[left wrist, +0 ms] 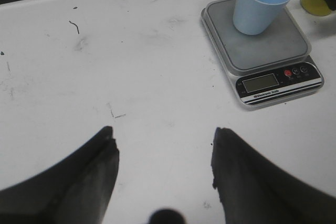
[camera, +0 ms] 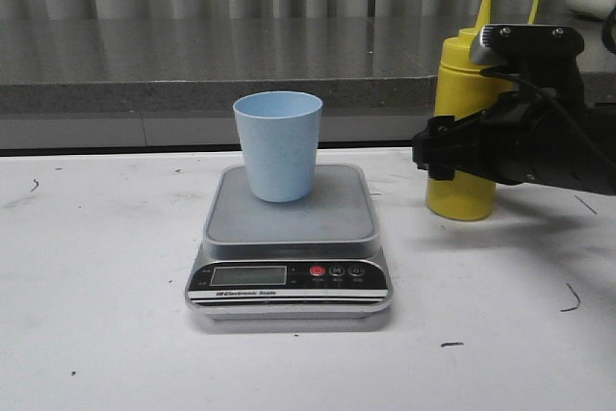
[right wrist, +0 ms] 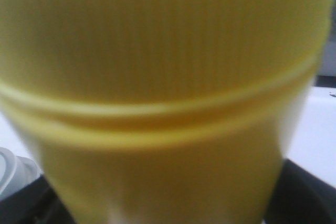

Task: Pour seasoning into cup on scale with both arms
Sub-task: 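Move the right gripper to the yellow bottle and grasp it, then lift the yellow bottle and tilt its nozzle toward the cup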

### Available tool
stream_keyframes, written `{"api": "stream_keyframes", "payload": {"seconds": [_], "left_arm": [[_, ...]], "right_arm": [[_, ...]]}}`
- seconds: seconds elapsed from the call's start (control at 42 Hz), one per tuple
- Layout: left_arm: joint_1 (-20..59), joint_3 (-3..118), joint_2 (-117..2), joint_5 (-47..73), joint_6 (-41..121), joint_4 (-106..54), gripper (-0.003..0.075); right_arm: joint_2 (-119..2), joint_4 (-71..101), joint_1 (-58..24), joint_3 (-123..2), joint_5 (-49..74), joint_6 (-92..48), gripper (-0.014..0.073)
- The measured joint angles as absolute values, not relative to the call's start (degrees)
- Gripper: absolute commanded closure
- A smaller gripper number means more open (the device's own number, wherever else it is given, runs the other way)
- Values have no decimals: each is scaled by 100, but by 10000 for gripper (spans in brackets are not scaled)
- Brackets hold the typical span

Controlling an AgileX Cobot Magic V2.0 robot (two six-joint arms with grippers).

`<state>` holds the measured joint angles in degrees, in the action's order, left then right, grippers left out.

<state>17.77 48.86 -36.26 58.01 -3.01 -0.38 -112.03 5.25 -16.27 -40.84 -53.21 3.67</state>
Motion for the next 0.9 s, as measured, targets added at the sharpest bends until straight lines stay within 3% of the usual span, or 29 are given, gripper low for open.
{"api": "stream_keyframes", "payload": {"seconds": [0.119, 0.286, 0.5, 0.905], "left_arm": [[1777, 4886, -3626, 5801, -301, -38, 335], [1777, 4886, -3626, 5801, -301, -38, 335], [1777, 4886, -3626, 5801, -301, -38, 335], [1777, 4886, -3626, 5801, -301, -38, 335]], "right_arm": [[-11217, 525, -1627, -4109, -5300, 367, 281], [-11121, 469, -1627, -4123, -5051, 367, 279], [-10309, 433, -1627, -4144, -3610, -93, 279], [-8639, -739, -1767, -5691, 974, -1226, 279]]}}
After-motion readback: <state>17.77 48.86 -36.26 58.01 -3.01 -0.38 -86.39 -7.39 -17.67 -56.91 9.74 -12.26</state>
